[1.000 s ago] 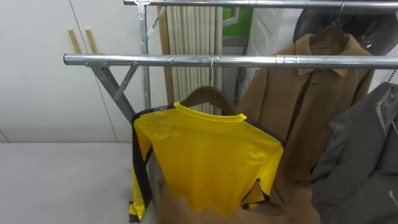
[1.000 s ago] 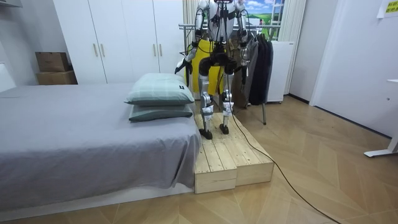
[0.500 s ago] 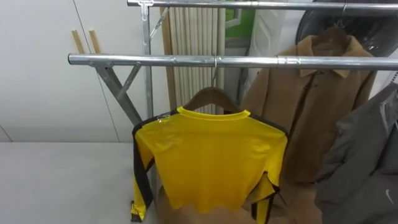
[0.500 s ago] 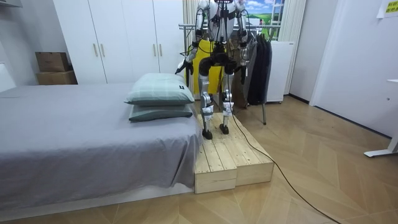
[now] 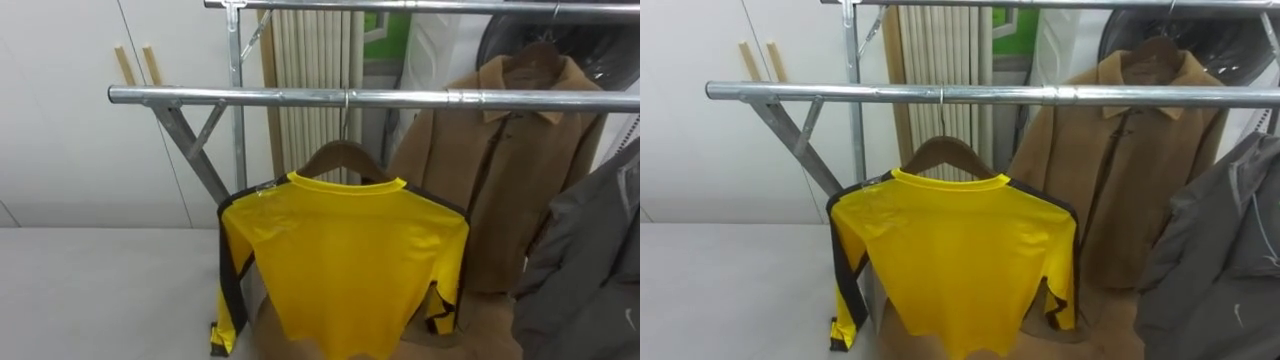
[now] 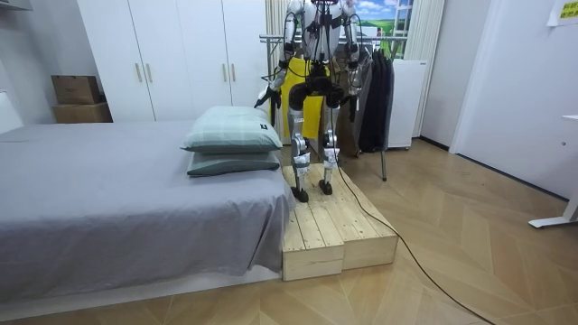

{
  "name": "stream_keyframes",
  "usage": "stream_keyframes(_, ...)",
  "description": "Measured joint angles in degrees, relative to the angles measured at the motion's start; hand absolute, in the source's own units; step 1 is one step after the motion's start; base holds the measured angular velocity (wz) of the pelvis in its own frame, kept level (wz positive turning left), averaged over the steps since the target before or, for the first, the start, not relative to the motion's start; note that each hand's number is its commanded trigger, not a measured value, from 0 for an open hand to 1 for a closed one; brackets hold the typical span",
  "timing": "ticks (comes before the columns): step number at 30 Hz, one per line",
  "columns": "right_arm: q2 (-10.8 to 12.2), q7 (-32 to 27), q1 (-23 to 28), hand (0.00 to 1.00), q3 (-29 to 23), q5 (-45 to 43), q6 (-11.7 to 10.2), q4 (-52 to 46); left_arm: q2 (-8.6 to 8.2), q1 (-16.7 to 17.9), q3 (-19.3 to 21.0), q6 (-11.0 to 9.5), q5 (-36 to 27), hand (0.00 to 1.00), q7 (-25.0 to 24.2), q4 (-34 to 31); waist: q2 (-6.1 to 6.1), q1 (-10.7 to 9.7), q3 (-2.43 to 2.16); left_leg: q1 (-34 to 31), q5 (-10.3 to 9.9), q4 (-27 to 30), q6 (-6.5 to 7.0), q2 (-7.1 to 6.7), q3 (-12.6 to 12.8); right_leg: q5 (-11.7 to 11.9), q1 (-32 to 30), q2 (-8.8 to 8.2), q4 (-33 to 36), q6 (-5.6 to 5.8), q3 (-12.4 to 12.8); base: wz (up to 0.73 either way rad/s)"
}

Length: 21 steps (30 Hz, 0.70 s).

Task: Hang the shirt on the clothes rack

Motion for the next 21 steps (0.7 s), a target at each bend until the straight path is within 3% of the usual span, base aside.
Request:
stream_keyframes(11, 0.03, 0.18, -0.05, 0.0, 0.07, -0.84, 0.13, 0.1, 0.0, -0.04, 0.04, 0.0, 1.46, 0.0, -0.17, 0.26, -0.62, -0.15, 0.23, 0.09, 0.0, 0.02, 0.0, -0.01, -1.05, -0.02, 0.61, -0.17, -0.06, 0.02, -0.93, 0.04)
stream_keyframes(18, -0.02, 0.61, -0.47, 0.0, 0.09, -4.11, 0.07, -0.02, 0.04, -0.1, 0.15, -0.01, 1.99, 0.0, -0.24, 0.24, -0.43, 0.21, 0.02, -0.14, 0.0, 0.22, 0.0, 0.0, -1.19, -0.04, 0.66, -0.23, -0.2, 0.04, -1.31, 0.03)
stream_keyframes(21, -0.2, 0.63, -0.63, 0.0, 0.12, -6.15, 0.06, -0.12, 0.03, -0.16, 1.1, -0.11, 4.23, 0.0, -0.44, 0.25, -0.34, 0.87, -0.02, -0.43, 0.0, 0.59, 0.0, 0.02, -1.63, -0.16, 0.73, -0.48, -0.04, -0.08, -2.58, 0.06)
